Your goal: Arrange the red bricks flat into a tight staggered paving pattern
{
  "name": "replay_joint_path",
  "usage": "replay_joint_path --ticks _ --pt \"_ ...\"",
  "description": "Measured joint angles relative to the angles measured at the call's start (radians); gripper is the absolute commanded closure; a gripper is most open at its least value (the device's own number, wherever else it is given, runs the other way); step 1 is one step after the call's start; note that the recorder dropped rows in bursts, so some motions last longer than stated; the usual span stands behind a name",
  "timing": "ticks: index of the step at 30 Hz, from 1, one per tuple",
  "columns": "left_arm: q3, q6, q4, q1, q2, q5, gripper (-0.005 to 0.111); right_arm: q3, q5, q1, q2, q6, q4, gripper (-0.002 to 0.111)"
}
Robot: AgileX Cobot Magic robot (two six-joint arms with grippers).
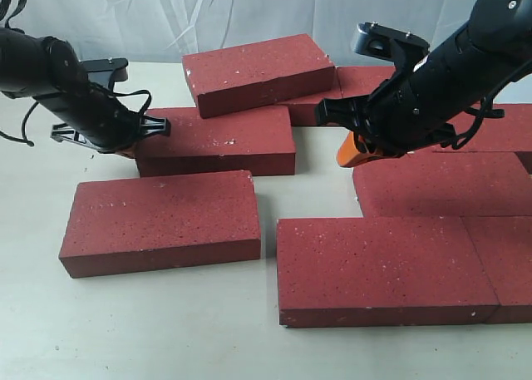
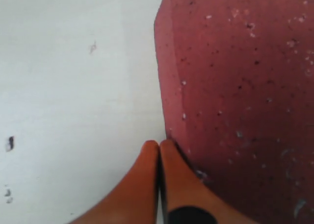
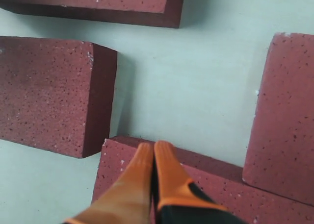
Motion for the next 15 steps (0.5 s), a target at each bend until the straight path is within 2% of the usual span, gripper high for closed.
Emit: replay_joint_path --ticks 3,15 --pt "0.000 0.010 -0.054 -0.017 0.000 -0.016 0.107 0.000 0.000 0.000 0.000 0.000 0.000 0.109" --pt "0.000 0.012 -0.087 -0.059 0.000 -0.041 0.107 0.000 0.000 0.000 0.000 -0.002 0.002 0.109"
